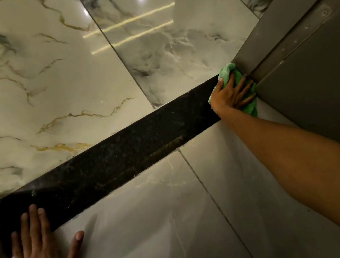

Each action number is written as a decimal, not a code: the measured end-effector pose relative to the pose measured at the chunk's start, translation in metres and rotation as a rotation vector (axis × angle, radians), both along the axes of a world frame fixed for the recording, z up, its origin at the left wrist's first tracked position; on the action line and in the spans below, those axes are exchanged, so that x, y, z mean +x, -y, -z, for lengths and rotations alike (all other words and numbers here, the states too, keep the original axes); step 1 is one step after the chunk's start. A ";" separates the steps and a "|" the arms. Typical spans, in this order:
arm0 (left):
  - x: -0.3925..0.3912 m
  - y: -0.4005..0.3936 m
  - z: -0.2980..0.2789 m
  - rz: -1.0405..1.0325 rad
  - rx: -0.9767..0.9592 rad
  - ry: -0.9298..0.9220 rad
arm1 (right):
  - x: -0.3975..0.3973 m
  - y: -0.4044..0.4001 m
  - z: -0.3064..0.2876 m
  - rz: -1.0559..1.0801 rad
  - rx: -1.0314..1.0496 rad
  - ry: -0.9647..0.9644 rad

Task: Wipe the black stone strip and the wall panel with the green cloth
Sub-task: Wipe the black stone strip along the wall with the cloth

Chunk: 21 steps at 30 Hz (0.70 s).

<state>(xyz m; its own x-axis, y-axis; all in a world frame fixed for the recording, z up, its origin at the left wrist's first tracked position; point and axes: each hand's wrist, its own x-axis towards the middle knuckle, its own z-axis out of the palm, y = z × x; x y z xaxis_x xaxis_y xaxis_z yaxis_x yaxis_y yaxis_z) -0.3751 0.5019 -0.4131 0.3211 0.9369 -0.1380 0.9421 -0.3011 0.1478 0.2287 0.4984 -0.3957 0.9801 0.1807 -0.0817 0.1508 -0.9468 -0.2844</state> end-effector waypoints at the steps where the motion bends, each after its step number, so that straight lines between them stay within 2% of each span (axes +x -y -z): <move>1: 0.001 0.000 -0.001 -0.005 -0.013 0.009 | 0.000 0.000 0.001 0.005 -0.002 0.015; 8: 0.004 0.002 -0.001 -0.018 -0.041 0.032 | 0.000 0.002 0.003 -0.042 -0.012 0.069; 16: 0.000 0.003 0.003 -0.012 0.010 -0.005 | -0.004 0.015 -0.001 -0.161 0.015 0.083; 21: -0.004 0.000 0.005 -0.003 0.042 -0.019 | -0.023 0.038 0.002 -0.223 0.132 0.256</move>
